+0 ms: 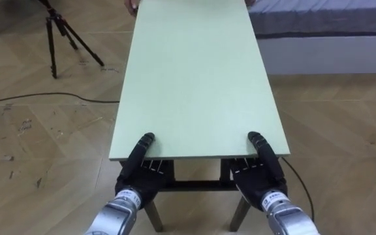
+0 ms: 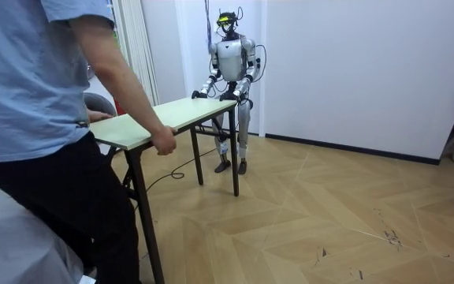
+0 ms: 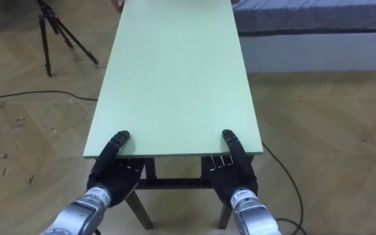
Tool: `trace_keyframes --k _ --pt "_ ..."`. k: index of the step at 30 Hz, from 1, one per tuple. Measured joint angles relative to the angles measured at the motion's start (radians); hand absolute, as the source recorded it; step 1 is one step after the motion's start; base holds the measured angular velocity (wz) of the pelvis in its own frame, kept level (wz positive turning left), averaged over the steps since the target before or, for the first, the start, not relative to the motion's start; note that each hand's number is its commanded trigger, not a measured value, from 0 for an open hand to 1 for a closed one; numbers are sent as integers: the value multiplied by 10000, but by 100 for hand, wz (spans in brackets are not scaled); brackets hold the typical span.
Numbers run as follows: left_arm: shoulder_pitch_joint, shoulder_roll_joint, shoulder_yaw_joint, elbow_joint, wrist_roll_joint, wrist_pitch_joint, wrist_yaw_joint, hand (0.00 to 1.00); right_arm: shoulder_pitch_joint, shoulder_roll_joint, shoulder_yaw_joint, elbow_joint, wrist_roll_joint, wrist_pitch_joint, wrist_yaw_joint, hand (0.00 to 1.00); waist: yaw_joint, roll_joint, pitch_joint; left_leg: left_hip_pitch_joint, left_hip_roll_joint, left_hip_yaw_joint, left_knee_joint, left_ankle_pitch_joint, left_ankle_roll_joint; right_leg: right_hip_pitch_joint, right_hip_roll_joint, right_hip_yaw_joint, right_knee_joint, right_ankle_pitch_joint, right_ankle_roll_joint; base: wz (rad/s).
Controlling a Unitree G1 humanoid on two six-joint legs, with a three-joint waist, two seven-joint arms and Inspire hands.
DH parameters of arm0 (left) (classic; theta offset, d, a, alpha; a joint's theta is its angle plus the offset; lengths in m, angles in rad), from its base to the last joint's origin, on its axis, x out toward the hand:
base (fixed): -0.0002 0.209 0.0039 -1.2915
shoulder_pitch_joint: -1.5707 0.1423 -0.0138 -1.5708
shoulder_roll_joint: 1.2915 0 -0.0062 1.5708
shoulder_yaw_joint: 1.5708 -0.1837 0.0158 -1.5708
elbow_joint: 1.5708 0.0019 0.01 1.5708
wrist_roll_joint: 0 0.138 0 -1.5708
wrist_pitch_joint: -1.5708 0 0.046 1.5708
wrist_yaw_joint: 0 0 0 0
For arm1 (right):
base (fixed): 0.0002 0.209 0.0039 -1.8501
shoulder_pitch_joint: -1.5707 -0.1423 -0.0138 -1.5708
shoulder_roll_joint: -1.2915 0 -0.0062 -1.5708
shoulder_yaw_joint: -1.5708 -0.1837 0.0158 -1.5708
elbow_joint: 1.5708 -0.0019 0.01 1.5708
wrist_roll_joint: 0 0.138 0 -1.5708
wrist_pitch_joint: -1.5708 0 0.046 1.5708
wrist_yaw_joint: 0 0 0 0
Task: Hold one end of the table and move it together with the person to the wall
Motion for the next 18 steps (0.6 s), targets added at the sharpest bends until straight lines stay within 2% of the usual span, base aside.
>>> trace_keyframes --k 18 --pt "-5 -11 12 -13 104 -25 33 100 0 74 -4 3 -50 -44 -17 100 30 -26 0 -18 4 0 0 0 0 -33 4 -5 16 -12 18 0"
